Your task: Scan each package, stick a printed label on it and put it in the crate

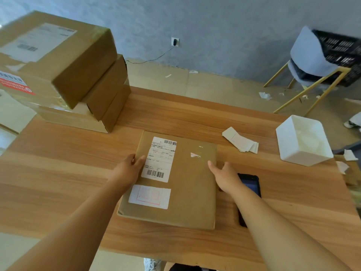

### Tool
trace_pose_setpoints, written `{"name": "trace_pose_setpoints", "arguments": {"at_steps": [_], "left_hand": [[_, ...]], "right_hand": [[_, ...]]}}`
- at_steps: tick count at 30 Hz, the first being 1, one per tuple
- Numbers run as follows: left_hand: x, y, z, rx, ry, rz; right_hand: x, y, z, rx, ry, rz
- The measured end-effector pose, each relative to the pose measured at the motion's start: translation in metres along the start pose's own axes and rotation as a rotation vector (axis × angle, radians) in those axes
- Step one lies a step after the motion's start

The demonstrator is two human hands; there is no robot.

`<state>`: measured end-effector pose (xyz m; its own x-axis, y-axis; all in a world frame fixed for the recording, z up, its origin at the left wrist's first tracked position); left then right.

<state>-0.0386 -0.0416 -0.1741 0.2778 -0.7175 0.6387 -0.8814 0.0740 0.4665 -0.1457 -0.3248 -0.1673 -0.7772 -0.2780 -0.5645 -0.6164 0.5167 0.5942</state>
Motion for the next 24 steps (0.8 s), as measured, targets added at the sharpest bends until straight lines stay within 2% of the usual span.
{"name": "trace_pose_setpoints", "arguments": {"at_steps": [5,9,13,18,24], "left_hand": [[0.003,-0.002,-0.001,0.04,0.006,-0.044],[-0.006,0.014,0.0,0.061,0.146,-0.073],[-0.022,0.039,-0.013,0.139,0.314,-0.068],[-0.061,0.076,-0.05,0.172,0.667,-0.095],[-0.132,0.122,-0.133,0.256,0.799,-0.047]], "right_hand": [[-0.006,-0.02,0.001,-0.138,0.021,-0.061],[-0.015,-0.023,0.0,-0.115,0.054,-0.111],[-0.034,-0.008,0.002,-0.045,0.021,-0.255],[-0.069,0.03,0.022,-0.011,0.0,-0.43],[-0.128,0.098,0.103,-0.061,-0.054,-0.669]]}}
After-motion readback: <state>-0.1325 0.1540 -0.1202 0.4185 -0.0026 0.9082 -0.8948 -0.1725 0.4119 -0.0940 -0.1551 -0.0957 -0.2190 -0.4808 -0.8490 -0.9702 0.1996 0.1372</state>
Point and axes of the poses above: each hand's wrist, its own y-axis away from the middle knuckle, its own z-axis out of the palm, x = y × z, the point moved 4 cm from there along -y, towards the middle knuckle, and after that the axes turned 2 degrees about x, right-handed, at the moved point
